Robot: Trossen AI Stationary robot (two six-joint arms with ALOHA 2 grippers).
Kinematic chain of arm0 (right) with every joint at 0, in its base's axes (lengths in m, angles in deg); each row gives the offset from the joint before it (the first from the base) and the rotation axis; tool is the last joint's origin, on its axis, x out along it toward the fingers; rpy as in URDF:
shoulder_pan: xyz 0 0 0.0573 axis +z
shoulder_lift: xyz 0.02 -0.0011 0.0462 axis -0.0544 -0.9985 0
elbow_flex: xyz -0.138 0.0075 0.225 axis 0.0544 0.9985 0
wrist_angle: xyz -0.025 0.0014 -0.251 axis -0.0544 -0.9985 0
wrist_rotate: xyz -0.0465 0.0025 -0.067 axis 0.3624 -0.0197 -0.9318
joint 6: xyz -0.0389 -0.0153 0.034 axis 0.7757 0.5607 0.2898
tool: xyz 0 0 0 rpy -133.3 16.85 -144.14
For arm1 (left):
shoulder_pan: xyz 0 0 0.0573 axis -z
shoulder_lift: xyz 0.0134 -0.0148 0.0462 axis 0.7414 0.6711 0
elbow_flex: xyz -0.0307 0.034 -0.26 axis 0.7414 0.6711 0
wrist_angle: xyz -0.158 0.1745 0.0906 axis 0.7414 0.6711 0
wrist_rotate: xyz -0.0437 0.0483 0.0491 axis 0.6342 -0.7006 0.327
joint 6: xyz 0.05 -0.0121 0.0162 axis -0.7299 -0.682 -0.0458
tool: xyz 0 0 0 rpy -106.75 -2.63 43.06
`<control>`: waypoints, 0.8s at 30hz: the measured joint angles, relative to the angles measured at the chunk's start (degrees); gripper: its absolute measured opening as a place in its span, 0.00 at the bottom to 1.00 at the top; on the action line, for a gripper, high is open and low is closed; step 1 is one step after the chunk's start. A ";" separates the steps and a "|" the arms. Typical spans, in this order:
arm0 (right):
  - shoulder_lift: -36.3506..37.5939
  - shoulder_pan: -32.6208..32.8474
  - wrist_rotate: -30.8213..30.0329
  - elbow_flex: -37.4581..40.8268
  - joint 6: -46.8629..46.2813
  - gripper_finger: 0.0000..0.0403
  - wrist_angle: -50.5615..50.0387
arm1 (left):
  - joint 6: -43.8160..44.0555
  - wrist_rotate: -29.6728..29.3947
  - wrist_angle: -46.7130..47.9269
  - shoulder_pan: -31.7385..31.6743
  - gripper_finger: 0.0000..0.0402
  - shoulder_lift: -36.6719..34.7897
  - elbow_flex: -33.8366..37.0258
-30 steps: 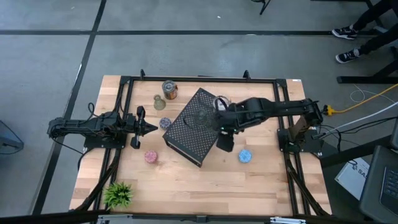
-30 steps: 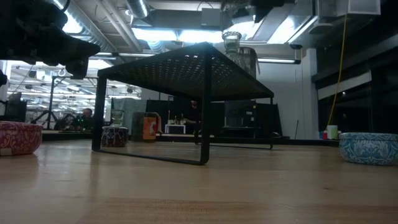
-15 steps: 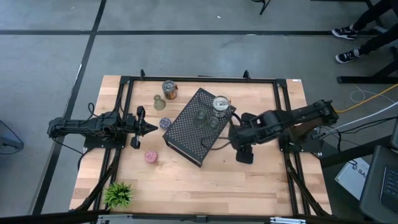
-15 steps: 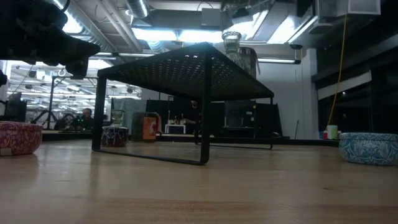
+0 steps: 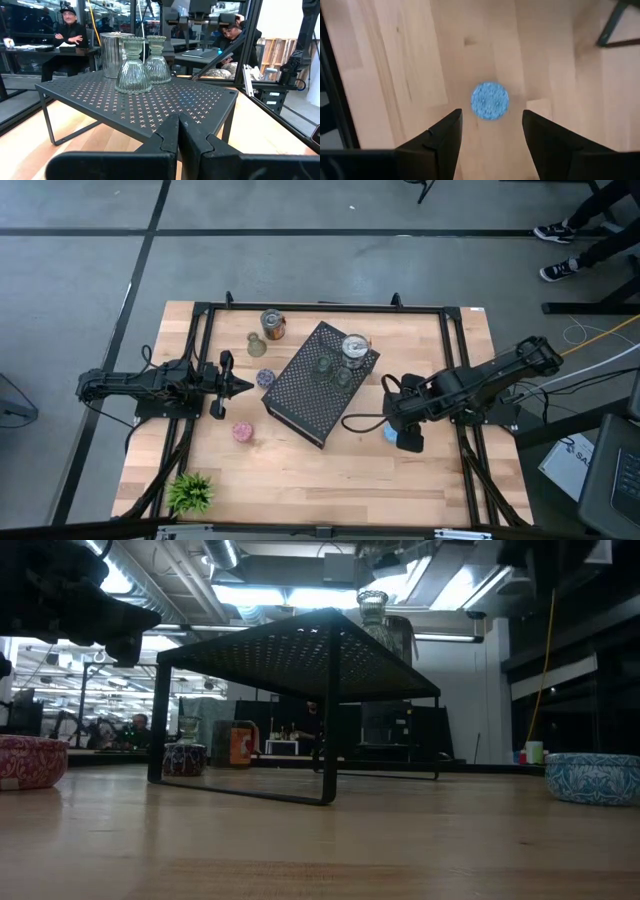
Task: Pick & Place candle stick holders
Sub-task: Put the blue scented candle on the shelf
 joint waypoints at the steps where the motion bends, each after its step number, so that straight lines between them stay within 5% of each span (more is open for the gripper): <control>1: 0.00 0.00 0.73 0.54 -0.01 0.52 -0.01 | 0.00 0.00 0.00 -0.01 0.00 0.01 -0.01; 24: 3.82 0.96 0.33 9.44 -4.95 0.59 6.35 | 0.00 0.00 0.00 -0.01 0.00 0.01 0.01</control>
